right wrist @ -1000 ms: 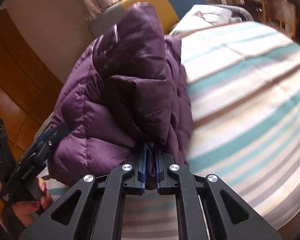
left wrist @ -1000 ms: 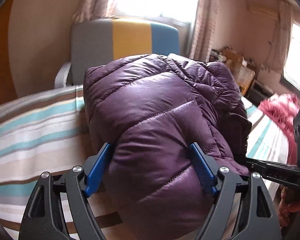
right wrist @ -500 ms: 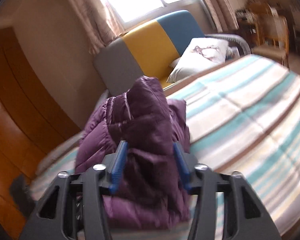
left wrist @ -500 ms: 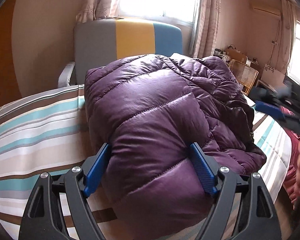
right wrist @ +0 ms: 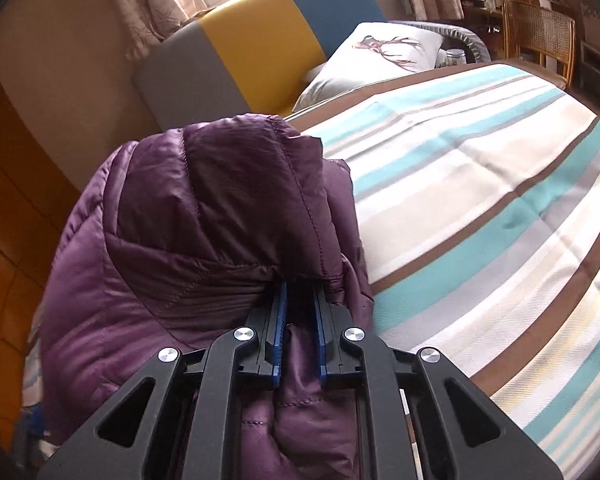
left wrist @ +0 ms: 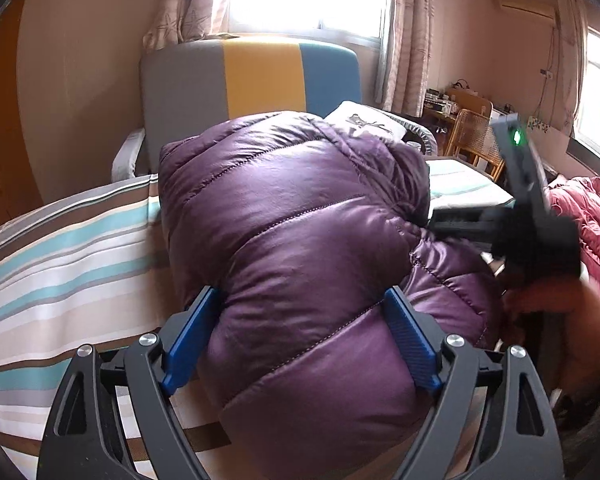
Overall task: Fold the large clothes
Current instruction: 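Grasp the top of the folded jacket with the right gripper while the left gripper presses its side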
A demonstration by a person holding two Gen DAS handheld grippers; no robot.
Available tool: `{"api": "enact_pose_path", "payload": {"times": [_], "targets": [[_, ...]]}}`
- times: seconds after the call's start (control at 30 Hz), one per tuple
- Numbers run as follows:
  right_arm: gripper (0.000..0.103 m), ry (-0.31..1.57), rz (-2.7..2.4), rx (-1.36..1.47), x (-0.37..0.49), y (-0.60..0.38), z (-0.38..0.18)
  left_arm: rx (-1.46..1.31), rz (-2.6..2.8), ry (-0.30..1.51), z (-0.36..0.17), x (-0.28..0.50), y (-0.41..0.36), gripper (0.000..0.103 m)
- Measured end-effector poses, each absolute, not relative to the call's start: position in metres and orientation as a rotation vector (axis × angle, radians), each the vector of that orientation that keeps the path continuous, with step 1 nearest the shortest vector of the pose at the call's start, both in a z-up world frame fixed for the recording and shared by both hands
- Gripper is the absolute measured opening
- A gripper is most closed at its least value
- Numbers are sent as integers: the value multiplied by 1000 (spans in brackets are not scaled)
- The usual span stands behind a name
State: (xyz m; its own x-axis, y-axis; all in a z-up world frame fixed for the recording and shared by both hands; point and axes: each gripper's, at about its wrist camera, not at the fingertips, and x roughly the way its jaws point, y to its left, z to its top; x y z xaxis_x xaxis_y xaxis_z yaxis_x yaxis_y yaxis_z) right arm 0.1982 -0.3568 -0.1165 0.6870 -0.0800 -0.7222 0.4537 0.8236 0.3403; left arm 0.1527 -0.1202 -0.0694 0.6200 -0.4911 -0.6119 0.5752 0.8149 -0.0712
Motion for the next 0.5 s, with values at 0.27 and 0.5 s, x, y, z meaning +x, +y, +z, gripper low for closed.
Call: {"api": "enact_pose_path", "payload": {"times": [0.27, 0.5], "targets": [[11, 737, -328, 507, 193, -354, -118, -5, -542, 660, -27, 205, -107, 84], [11, 731, -348, 457, 190, -346, -119, 99, -406, 745, -32, 267, -144, 84]]}}
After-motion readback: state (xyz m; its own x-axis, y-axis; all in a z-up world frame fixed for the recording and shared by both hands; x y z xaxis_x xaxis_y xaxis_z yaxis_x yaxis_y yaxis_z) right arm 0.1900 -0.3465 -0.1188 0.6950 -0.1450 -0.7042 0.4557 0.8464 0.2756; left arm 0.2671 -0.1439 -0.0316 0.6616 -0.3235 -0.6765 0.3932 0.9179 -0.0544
